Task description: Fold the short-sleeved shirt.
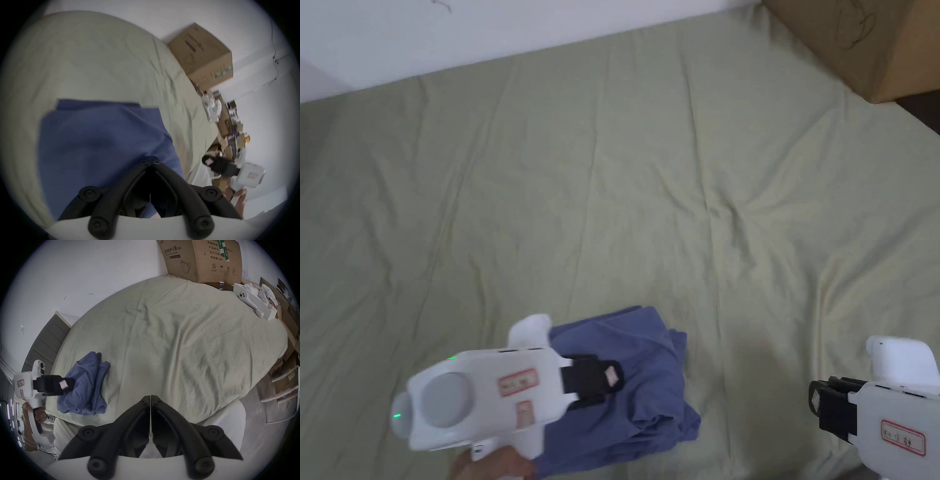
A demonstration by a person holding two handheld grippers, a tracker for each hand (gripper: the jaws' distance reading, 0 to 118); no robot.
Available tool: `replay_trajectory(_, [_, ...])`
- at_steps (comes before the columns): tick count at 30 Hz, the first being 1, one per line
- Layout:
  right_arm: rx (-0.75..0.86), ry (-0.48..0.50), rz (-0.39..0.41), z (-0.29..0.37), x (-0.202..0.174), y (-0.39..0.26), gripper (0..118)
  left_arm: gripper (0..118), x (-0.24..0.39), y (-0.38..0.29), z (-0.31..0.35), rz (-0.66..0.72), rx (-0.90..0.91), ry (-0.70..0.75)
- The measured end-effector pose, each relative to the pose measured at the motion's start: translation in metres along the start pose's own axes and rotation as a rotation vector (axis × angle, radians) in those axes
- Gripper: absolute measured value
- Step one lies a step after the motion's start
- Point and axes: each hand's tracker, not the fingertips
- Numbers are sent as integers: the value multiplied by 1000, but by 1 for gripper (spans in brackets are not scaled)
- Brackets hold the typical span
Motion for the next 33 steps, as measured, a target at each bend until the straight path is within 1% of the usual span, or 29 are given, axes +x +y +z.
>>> replay_trajectory(1, [-1, -5, -3, 1, 1, 0, 2, 0, 5, -3, -14, -28, -40, 3])
replay_trajectory(3, [-3, -11, -8, 3, 2, -1, 2, 0, 18, -10, -42, -79, -108, 76])
replay_trajectory(4, [-3, -13, -11, 4, 3, -2, 2, 0, 22, -13, -49, -101, -127, 56])
replay_trajectory(6, [-3, -13, -12, 6, 4, -3, 2, 0, 31, -16, -54, -56, -135, -13])
replay_trajectory(7, [-5, -17, -12, 6, 4, -3, 2, 0, 38, -17, -57, -75, -153, -34])
replay_trajectory(8, [-6, -20, -10, 6, 4, -4, 2, 0, 44, -20, -61, -125, -159, -26])
replay_trajectory(10, [-11, -25, -10, 6, 6, -4, 2, 0, 51, -23, -67, -181, -178, 30])
replay_trajectory(14, [-7, -21, 4, 10, 1, -3, 2, 0, 54, -23, -57, -149, -170, -68])
replay_trajectory(18, [-1, -16, 34, 12, -9, 3, 2, 0, 50, -18, -20, -144, -86, -91])
replay_trajectory(20, [3, -1, 63, 13, -19, 9, 2, 0, 40, -16, 8, -120, -5, -86])
replay_trajectory(22, [14, 19, 111, 11, -30, 16, 2, 0, 21, -19, 41, -71, 67, -79])
replay_trajectory(24, [16, 49, 165, 8, -48, 24, 2, 0, -2, -22, 71, -8, 134, -79])
replay_trajectory(27, [7, 106, 274, -3, -84, 36, 2, 0, -35, -34, 104, 65, 189, -38])
replay_trajectory(28, [-4, 133, 293, -6, -96, 39, 2, 0, -44, -39, 110, 77, 195, -16])
replay_trajectory(30, [-55, 219, 265, -24, -116, 48, 2, 0, -65, -51, 123, 127, 218, 7])
replay_trajectory(31, [-80, 217, 265, -35, -125, 50, 2, 0, -73, -54, 125, 171, 239, -4])
replay_trajectory(32, [-101, 199, 293, -48, -136, 50, 2, 0, -82, -59, 129, 213, 253, -27])
replay_trajectory(33, [-112, 191, 350, -60, -145, 50, 2, 0, -90, -63, 132, 249, 267, -41])
